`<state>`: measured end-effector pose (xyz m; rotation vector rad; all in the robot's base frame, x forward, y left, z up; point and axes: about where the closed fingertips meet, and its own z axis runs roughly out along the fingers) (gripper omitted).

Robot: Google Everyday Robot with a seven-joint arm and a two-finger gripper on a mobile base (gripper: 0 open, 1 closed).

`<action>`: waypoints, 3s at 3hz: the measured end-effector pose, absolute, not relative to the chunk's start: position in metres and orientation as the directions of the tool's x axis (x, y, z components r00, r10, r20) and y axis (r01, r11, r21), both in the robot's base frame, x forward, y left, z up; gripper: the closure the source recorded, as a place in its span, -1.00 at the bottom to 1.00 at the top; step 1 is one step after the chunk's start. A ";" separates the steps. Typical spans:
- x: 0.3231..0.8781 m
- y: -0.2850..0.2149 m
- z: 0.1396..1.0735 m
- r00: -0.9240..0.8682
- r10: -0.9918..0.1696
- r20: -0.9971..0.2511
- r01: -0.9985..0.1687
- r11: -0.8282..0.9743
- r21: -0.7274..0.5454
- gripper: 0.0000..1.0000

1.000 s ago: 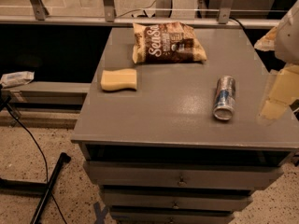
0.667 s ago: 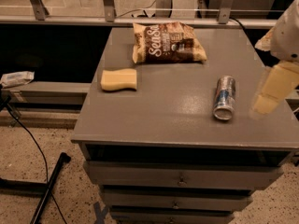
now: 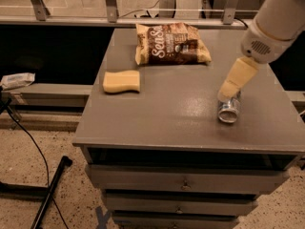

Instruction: Move redbull can near sponge

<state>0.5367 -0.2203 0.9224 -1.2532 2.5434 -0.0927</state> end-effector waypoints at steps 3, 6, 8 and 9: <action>0.543 -0.234 0.863 -0.907 -0.405 -0.117 -0.371 0.898 -0.235 -1.00; 0.535 -0.223 0.824 -0.967 -0.051 -0.251 -0.047 0.999 -0.023 -0.04; 0.535 -0.222 0.826 -0.966 -0.056 -0.254 -0.052 0.998 -0.022 0.99; 0.542 -0.210 0.850 -0.943 -0.167 -0.289 -0.172 0.985 -0.009 1.00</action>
Offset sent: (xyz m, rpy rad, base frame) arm 0.0003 -0.0149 -0.0585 -0.0716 0.0427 -1.0734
